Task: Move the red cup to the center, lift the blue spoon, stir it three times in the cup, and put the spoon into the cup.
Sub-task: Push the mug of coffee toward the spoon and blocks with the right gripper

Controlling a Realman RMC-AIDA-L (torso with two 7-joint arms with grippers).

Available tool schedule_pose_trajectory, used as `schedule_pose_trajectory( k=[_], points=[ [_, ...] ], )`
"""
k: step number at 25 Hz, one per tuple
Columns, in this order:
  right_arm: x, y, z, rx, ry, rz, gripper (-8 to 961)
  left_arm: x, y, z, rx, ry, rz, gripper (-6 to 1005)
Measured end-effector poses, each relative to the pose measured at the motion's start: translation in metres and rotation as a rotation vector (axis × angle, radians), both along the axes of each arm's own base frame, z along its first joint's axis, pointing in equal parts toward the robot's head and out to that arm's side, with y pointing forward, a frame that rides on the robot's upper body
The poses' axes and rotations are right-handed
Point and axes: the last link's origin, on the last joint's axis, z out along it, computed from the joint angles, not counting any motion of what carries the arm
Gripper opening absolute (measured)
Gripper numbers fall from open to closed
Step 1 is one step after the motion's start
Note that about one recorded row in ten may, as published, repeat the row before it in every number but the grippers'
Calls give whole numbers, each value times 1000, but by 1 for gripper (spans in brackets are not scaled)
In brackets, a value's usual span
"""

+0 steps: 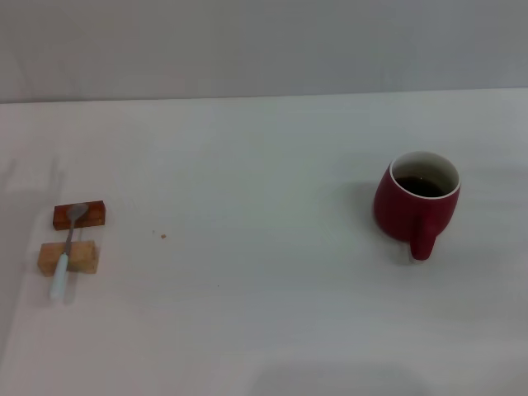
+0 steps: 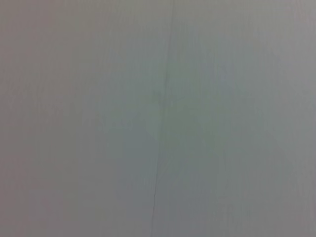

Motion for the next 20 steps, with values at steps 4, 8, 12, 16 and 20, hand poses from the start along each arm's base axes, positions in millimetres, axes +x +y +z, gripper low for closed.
schedule_pose_trajectory(
  k=[4, 8, 12, 16, 20],
  points=[
    [-3, 3, 0, -2, 0, 7, 686, 0, 0, 0, -1, -1, 0, 653],
    [-4, 5, 0, -5, 2, 7, 685, 0, 0, 0, -1, -2, 0, 653],
    [-4, 5, 0, -8, 3, 4, 685, 0, 0, 0, 1, -3, 1, 653],
    [-4, 5, 0, -8, 3, 4, 686, 0, 0, 1, 3, -4, 3, 653],
    [-4, 5, 0, -8, 3, 4, 686, -1, 0, 1, 3, -4, 4, 653]
  ],
)
